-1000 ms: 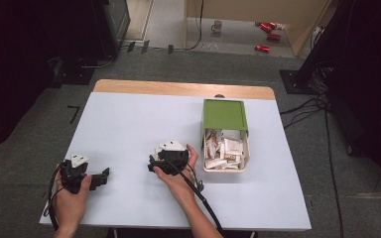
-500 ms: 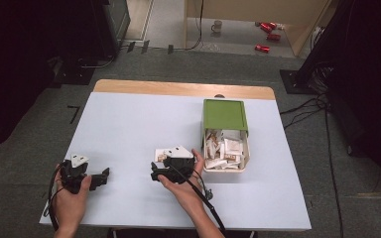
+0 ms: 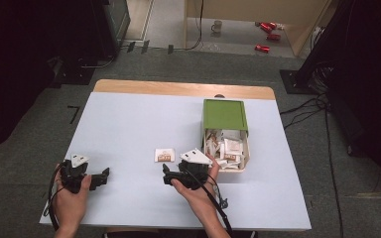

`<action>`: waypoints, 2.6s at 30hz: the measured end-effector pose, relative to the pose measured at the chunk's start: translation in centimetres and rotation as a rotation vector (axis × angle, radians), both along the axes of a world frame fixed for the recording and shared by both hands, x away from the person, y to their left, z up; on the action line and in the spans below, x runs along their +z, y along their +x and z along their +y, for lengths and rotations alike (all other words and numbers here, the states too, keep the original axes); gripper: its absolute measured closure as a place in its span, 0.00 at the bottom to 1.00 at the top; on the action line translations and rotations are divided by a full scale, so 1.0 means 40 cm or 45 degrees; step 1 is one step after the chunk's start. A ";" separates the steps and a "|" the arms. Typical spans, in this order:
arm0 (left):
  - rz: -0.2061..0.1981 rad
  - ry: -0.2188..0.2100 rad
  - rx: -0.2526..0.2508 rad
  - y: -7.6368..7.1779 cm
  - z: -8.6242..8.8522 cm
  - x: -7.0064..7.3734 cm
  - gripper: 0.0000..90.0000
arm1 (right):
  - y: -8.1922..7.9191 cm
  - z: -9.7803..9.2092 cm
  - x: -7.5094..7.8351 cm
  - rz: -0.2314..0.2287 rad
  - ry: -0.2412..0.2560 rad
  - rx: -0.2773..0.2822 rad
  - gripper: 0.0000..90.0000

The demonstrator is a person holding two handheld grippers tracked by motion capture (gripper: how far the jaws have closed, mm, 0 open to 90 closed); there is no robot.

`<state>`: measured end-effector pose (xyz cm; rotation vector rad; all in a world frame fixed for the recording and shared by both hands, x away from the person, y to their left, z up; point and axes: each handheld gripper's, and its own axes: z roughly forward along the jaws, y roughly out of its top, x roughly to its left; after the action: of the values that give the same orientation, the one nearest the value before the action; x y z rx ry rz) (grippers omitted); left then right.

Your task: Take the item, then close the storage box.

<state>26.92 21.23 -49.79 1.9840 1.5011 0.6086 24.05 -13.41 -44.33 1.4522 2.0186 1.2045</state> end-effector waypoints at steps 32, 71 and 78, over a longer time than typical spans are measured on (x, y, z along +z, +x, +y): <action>-0.002 0.002 -0.001 0.000 0.000 0.000 0.00 | -0.111 -0.156 0.050 -0.085 0.039 -0.070 0.12; -0.002 0.001 0.000 0.000 0.000 0.000 0.00 | -0.127 -0.273 -0.105 0.036 -0.025 -0.344 0.20; -0.003 0.001 0.000 0.000 -0.001 0.000 0.00 | -0.103 -0.274 -0.125 0.059 -0.032 -0.394 0.27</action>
<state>26.92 21.20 -49.79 1.9834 1.4997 0.6110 19.92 -24.38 -49.32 1.7168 1.7467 1.0205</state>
